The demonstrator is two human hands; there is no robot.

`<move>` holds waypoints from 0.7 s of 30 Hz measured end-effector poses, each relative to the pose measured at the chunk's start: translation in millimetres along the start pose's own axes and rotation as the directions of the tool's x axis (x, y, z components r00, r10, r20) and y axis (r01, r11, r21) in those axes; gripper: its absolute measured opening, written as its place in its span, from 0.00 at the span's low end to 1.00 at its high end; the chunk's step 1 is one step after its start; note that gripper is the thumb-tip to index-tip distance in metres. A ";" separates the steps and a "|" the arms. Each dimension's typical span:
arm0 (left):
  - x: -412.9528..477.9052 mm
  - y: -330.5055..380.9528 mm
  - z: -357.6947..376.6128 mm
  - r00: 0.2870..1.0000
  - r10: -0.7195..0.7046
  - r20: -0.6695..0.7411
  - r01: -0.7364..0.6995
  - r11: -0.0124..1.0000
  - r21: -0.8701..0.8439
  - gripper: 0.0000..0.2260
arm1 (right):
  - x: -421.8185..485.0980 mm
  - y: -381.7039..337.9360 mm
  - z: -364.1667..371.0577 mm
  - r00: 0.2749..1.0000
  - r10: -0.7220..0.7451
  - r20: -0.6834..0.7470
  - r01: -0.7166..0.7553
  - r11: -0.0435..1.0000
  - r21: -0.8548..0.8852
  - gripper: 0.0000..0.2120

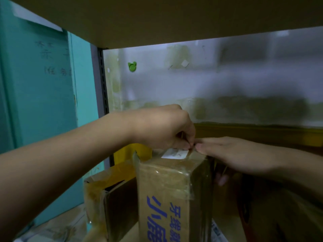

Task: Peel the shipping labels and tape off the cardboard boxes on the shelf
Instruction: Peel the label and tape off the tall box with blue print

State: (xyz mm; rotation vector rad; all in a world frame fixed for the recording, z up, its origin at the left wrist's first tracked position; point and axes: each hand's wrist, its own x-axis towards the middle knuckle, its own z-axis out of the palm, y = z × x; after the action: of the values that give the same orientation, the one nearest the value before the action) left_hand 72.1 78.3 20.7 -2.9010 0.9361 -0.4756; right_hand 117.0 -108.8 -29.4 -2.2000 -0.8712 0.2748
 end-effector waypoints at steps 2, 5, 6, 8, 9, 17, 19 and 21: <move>-2.0 -1.3 3.2 0.997 0.054 -0.049 -0.054 0.999 -0.005 0.08 | -1.2 -2.1 0.8 1.000 -0.007 0.019 0.007 1.000 -0.014 0.15; -8.2 -2.9 5.2 0.986 0.131 -0.103 -0.132 0.991 -0.003 0.10 | -3.5 -5.7 1.4 0.999 -0.015 0.043 0.016 1.000 -0.019 0.14; -9.1 -3.3 5.3 0.986 0.135 -0.099 -0.135 0.991 0.008 0.08 | -3.8 -6.7 1.1 0.999 -0.016 0.047 0.017 1.000 -0.020 0.15; -10.3 -3.1 5.6 0.986 0.143 -0.090 -0.140 0.990 0.034 0.05 | -3.3 -8.3 1.2 0.999 -0.011 0.049 0.013 0.999 -0.033 0.16; -9.9 -2.5 6.4 0.984 0.149 -0.100 -0.145 0.988 0.047 0.06 | -3.1 -8.6 1.3 0.999 -0.006 0.048 0.009 0.999 -0.049 0.16; -8.4 -1.0 15.4 0.981 0.155 -0.113 -0.149 0.987 0.065 0.09 | -0.9 -5.9 2.2 0.998 0.001 0.063 0.005 0.994 -0.106 0.15; -11.6 -2.0 16.7 0.984 0.147 -0.104 -0.143 0.989 0.048 0.06 | -1.5 -7.6 3.0 0.998 -0.005 0.060 0.012 0.994 -0.109 0.14; -13.7 -3.0 17.3 0.985 0.142 -0.097 -0.138 0.989 0.051 0.05 | -1.0 -8.4 3.9 0.998 -0.005 0.057 0.012 0.992 -0.122 0.14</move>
State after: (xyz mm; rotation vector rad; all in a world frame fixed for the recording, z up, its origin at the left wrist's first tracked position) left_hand 68.6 88.0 0.9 -2.7700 1.1189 -0.6274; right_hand 110.3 -103.1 -26.3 -2.3110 -0.9509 0.2880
